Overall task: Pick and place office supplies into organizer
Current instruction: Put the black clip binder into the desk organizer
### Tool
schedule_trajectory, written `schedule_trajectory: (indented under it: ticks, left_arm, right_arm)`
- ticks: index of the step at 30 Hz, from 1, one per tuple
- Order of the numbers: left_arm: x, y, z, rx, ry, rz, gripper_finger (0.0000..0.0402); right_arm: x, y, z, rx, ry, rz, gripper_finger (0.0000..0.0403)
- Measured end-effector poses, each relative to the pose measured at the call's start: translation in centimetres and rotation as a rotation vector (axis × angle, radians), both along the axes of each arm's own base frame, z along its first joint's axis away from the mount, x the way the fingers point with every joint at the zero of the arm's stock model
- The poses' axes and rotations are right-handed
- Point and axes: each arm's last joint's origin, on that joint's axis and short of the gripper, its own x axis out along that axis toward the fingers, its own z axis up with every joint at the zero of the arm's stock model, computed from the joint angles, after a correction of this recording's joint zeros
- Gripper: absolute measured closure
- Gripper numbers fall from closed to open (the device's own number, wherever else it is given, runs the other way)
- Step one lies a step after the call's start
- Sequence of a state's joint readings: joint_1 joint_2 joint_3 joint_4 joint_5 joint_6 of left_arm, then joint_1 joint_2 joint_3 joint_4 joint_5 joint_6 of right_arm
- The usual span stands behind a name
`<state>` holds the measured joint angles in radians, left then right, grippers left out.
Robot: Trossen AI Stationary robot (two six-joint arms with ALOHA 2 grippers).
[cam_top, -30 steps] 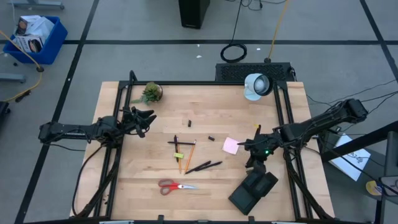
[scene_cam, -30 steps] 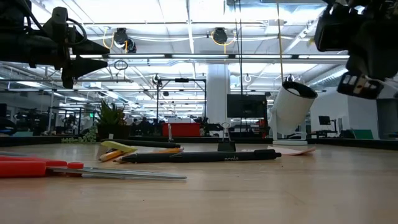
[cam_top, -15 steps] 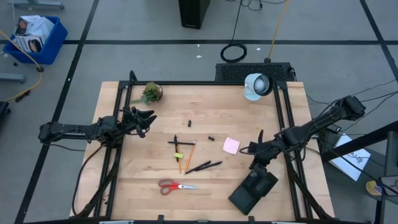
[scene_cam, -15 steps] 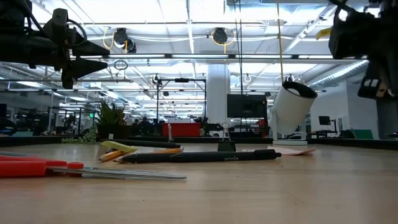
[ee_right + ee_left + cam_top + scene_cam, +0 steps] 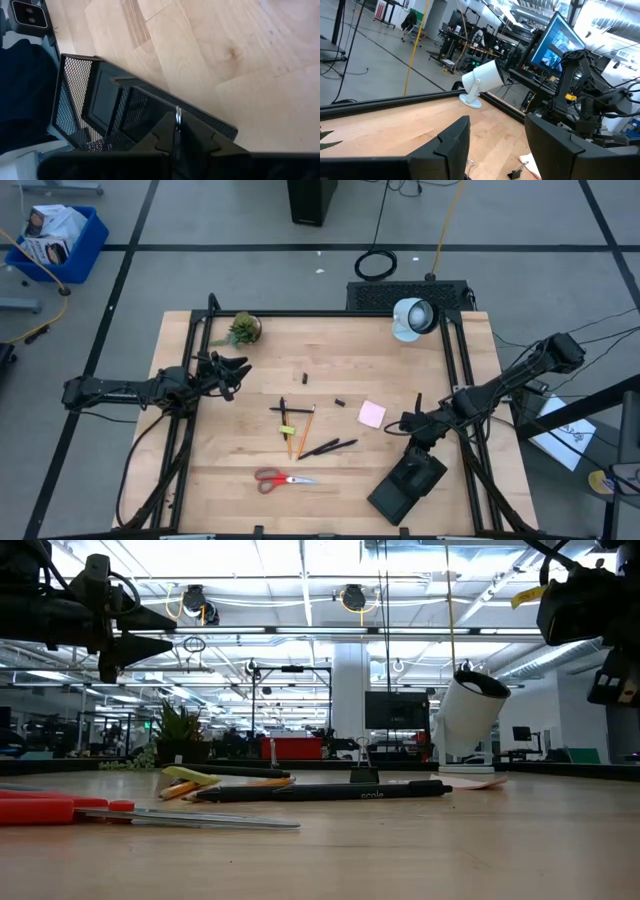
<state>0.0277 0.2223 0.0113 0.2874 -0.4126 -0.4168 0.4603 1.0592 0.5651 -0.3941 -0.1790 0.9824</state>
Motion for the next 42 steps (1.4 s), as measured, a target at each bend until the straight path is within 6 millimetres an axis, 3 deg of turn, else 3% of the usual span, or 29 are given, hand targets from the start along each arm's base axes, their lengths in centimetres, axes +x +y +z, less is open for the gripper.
schedule_trajectory:
  ticks: [11,26,35,42]
  left_arm:
    - [0.0,0.0,0.0,0.002,0.001,0.000,0.0206]
    - [0.0,0.0,0.0,0.016,0.008,0.003,0.0206]
    - [0.0,0.0,0.0,0.017,0.009,0.003,0.0206]
    - [0.0,0.0,0.0,0.018,0.009,0.003,0.0206]
  right_arm:
    - [0.1,-0.1,0.0,-0.048,-0.035,-0.001,0.0326]
    - [2.2,-0.6,1.6,-0.501,-0.471,-0.047,0.0303]
    - [4.9,-1.1,2.5,-0.661,-0.682,-0.232,0.0296]
    - [7.1,-1.6,2.6,-0.733,-0.802,-0.262,0.0299]
